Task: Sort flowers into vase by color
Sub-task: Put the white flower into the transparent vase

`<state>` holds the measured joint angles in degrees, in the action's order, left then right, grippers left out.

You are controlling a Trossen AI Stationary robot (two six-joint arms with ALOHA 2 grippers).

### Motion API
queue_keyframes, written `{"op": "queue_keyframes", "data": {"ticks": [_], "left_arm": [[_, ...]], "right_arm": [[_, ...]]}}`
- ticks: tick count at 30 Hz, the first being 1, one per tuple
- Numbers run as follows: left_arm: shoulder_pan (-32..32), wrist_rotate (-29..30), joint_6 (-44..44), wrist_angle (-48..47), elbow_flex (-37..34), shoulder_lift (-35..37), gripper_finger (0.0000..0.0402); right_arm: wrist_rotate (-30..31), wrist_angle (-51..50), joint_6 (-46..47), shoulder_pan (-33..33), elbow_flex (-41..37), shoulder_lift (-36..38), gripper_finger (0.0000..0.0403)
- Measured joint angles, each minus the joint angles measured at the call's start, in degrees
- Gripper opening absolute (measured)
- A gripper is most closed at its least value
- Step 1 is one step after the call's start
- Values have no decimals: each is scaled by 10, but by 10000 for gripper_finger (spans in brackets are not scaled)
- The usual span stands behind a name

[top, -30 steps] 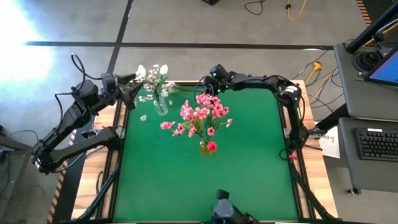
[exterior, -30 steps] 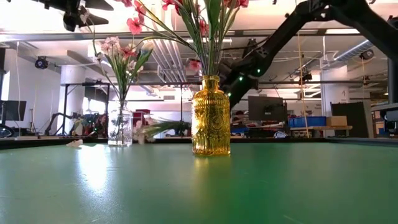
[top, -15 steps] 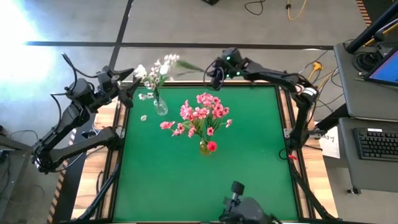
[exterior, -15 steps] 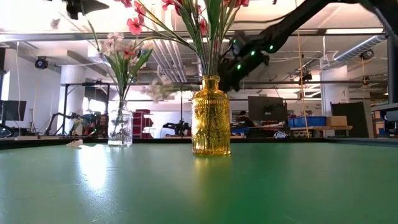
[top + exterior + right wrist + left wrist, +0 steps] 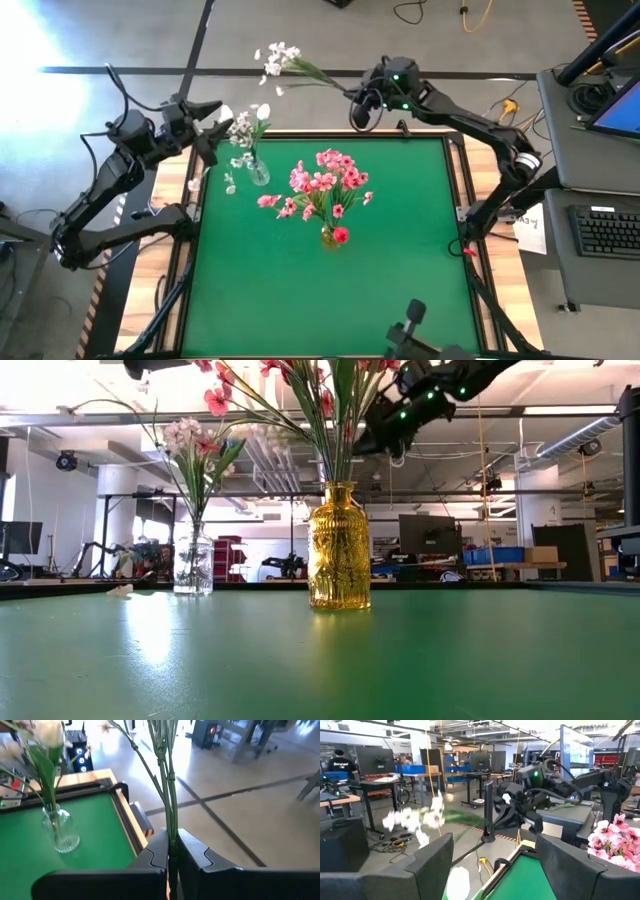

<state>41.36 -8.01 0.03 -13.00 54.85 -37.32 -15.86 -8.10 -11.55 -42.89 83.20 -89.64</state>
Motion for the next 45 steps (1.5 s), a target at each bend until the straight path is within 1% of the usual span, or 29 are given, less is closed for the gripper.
{"op": "queue_keyframes", "data": {"ticks": [3, 5, 10, 12, 17, 26, 28, 37, 45], "left_arm": [[0, -1, 2, 0, 13, -9, 271], [0, -13, 4, 3, 22, -14, 271], [-1, -113, 0, 48, 24, -33, 271], [-1, -138, -2, 62, 22, -45, 271], [-5, -148, -5, 120, 22, -77, 271], [-30, -189, -6, 238, 26, -145, 271], [-36, -201, -6, 259, 26, -160, 271], [-66, -201, -6, 348, 26, -207, 271], [-113, -201, -14, 454, 26, -254, 271]], "right_arm": [[0, 6, 2, 0, 0, 16, 13], [0, 22, 9, 1, 0, 31, 13], [-11, 72, 19, 25, 0, 68, 13], [-11, 86, 15, 42, 0, 78, 13], [-11, 134, 8, 96, 2, 96, 13], [-11, 157, -20, 183, 38, 96, 13], [-11, 164, -20, 195, 44, 94, 13], [-11, 166, -25, 233, 64, 79, 13], [-11, 183, -26, 252, 77, 45, 13]]}}
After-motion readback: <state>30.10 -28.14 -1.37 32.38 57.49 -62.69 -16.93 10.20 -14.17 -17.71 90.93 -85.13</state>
